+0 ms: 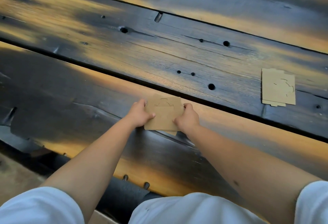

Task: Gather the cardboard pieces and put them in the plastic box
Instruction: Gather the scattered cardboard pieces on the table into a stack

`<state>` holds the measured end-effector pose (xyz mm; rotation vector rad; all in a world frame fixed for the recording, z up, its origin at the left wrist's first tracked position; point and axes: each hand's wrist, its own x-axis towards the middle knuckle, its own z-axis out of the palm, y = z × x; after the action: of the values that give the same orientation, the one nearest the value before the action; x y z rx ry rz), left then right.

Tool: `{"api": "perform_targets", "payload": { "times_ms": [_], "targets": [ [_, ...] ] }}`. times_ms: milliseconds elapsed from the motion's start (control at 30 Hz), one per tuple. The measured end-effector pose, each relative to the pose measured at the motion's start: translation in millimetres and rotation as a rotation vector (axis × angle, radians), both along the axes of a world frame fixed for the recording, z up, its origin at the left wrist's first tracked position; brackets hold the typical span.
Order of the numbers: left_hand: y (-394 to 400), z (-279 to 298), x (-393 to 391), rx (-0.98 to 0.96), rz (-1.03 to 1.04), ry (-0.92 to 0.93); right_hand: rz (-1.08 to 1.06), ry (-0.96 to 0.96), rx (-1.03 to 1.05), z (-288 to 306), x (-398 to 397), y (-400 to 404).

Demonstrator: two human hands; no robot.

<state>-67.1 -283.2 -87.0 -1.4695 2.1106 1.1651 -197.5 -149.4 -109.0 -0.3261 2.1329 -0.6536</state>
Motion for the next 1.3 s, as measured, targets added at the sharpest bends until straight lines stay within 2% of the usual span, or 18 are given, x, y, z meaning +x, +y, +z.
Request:
{"api": "perform_targets", "payload": {
  "times_ms": [200, 367, 600, 767, 900, 1033, 1300],
  "targets": [
    [51.4, 11.3, -31.2, 0.01, -0.022, 0.141, 0.088, 0.164, -0.053, 12.2, -24.3, 56.0],
    [99.5, 23.9, -66.7, 0.022, -0.088, 0.297, 0.022, 0.274, -0.116, 30.0, -54.1, 112.7],
    [155.5, 38.2, -127.5, 0.005, -0.194, 0.35, -0.093, 0.322, -0.071, 56.1, -103.3, 184.2],
    [182.4, 43.8, -181.3, -0.058, -0.265, 0.344, -0.261, 0.249, -0.065, 67.1, -135.2, 222.9],
    [192.6, 46.6, -229.1, -0.027, -0.318, 0.339, -0.452, 0.113, -0.133, 67.3, -163.1, 236.9],
    [190.3, 46.9, -277.4, -0.024, -0.385, 0.368, -0.585, 0.044, -0.161, 61.5, -190.4, 234.6],
    [174.4, 38.1, -375.1, -0.18, -0.607, 0.259, -0.894, -0.127, -0.22, 34.8, -236.7, 209.0]
  ]
}}
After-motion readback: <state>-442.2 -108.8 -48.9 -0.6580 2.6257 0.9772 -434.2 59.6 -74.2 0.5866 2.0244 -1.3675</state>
